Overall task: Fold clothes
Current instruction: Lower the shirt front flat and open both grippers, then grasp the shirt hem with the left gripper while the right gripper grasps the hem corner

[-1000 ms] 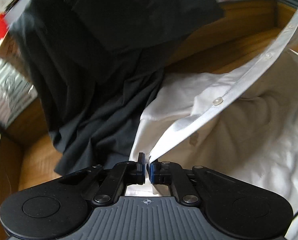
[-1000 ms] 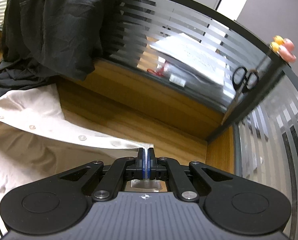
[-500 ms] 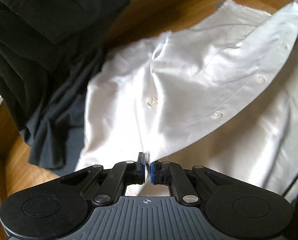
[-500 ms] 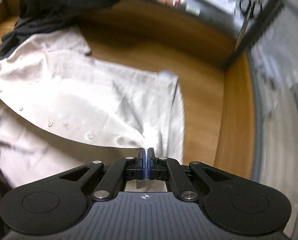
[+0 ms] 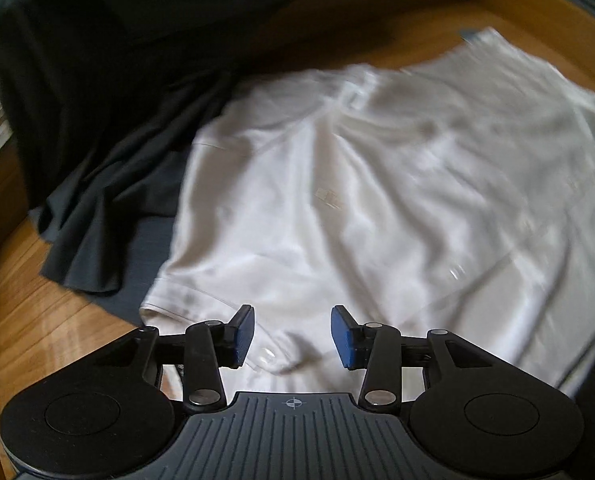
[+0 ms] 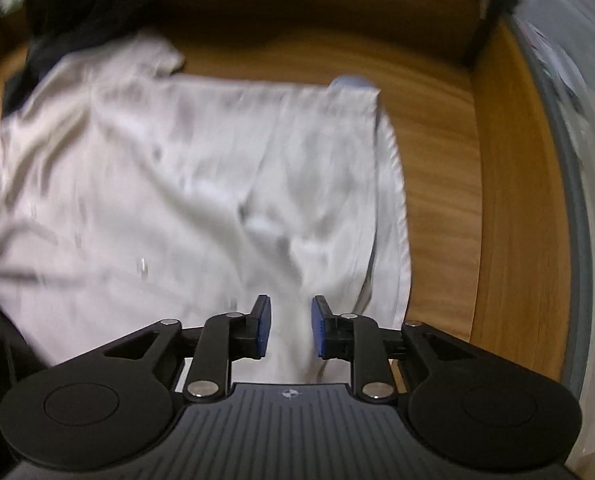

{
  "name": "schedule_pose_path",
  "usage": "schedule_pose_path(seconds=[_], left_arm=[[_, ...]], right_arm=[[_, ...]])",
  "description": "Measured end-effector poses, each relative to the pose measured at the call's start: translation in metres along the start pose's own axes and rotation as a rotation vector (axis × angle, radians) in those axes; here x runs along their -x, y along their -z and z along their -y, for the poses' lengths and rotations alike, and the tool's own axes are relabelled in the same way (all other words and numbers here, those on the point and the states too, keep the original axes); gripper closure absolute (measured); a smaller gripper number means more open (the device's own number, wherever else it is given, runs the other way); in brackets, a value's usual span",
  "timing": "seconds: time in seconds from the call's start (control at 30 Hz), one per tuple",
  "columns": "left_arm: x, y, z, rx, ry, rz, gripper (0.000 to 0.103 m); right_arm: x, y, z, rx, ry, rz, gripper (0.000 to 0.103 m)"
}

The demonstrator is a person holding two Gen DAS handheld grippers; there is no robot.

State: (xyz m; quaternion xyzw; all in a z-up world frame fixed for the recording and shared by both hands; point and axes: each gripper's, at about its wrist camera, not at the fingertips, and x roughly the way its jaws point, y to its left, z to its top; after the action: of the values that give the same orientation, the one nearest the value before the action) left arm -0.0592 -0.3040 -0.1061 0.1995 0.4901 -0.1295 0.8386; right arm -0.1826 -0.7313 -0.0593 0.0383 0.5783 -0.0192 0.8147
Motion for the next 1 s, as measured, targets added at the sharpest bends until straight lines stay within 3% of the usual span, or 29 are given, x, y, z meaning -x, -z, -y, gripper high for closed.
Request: schedule_pose_path(seconds=[0.07,0.3,0.63,0.8,1.0], left_arm=[[-0.002,-0.01,-0.01,0.058,-0.002,0.011,0.05],[-0.036,-0.05,-0.042,0.201,0.007,0.025,0.052],[-0.106,-0.11,-0.074,0.171,-0.09,0.009,0.052],[-0.131,-0.124,-0.083,0.164,-0.062,-0.005,0.052],[-0.147,-0.126,-0.083,0.168,-0.039,-0.023,0.051]], right_arm=[[0.004,-0.012,0.01,-0.017,0.008,0.026,0.076],[-0.015,-0.045,0.035,-0.088,0.017,0.075,0.075],[-0.091,-0.105,0.052,-0.12,0.034,0.067,0.075],[-0.122,-0.132,0.062,-0.096,0.042,0.051,0.075],[-0.154,-0.156,0.059,0.019,0.053,0.006,0.075]])
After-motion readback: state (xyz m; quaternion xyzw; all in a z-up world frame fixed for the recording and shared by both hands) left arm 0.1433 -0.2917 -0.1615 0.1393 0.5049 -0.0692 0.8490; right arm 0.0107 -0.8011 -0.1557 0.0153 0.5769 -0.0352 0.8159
